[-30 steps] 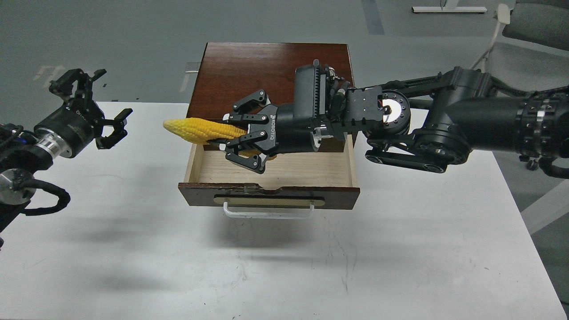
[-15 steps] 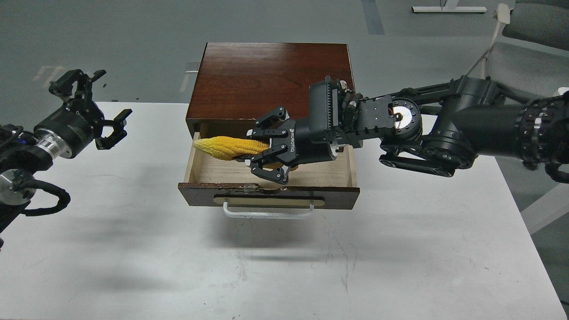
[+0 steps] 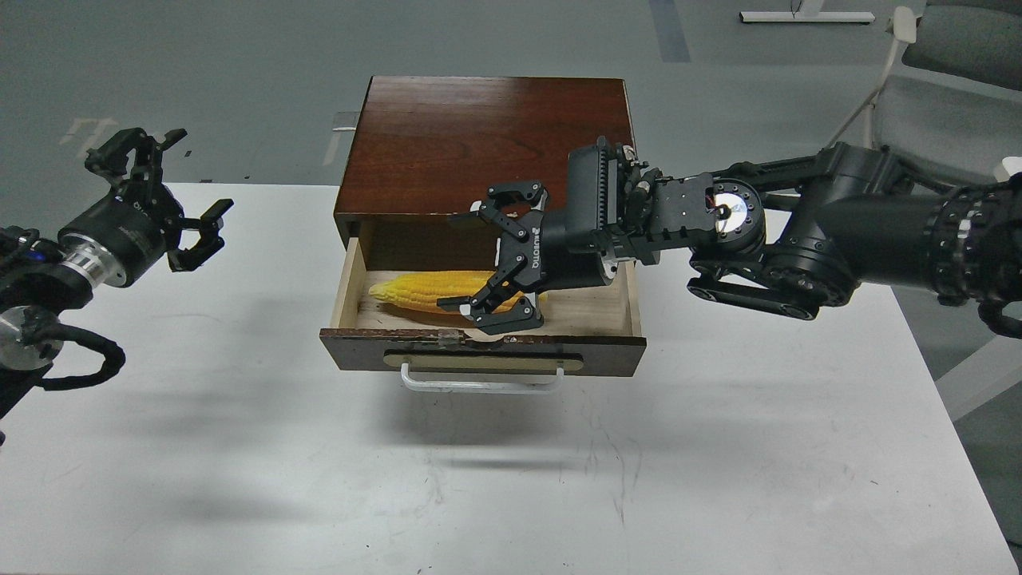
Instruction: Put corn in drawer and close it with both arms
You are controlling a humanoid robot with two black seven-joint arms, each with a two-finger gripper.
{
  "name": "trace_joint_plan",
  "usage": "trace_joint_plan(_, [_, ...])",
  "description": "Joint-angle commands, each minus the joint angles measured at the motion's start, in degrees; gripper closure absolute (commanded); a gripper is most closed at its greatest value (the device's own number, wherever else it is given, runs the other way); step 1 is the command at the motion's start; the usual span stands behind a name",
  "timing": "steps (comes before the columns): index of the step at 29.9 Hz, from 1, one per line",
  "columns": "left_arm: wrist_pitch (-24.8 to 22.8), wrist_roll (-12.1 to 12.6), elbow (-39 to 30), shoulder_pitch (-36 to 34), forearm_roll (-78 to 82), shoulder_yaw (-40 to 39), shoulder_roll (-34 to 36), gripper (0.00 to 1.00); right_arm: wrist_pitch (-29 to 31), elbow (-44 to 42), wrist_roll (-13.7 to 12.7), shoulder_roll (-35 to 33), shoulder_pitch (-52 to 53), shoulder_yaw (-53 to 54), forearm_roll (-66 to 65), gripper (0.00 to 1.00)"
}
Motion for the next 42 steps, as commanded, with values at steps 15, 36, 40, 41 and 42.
trace_joint_plan(15, [0.1,0.4,0.5,0.0,0.8,1.0,0.4,0.02,47.3,-10.7,-2.0,-21.2,-3.0,21.4,72.2,0.03])
trace_joint_plan(36, [20.0,-16.1,-11.6,-1.8,46.4,-0.6,14.8,0.02,56.0,-17.0,-10.8,-34.7,-36.0,41.3,106.0,0.04])
trace_joint_plan(40, [19.9,-16.1,-17.6,-2.8,51.0,-0.5,20.5,0.02,56.0,-17.1,-10.8,-35.8,-36.0,41.3,105.9,0.04])
trace_joint_plan(41, [19.9,-16.1,-18.3,-3.2,52.5,-0.2,20.9,0.02,56.0,-17.1,-10.8,-35.8,-36.0,41.2,105.9,0.04])
trace_joint_plan(42, [19.9,-16.1,-19.4,-4.2,56.0,-0.1,21.0,0.02,56.0,-17.2,-10.8,-35.9,-36.0,41.1,105.9,0.03])
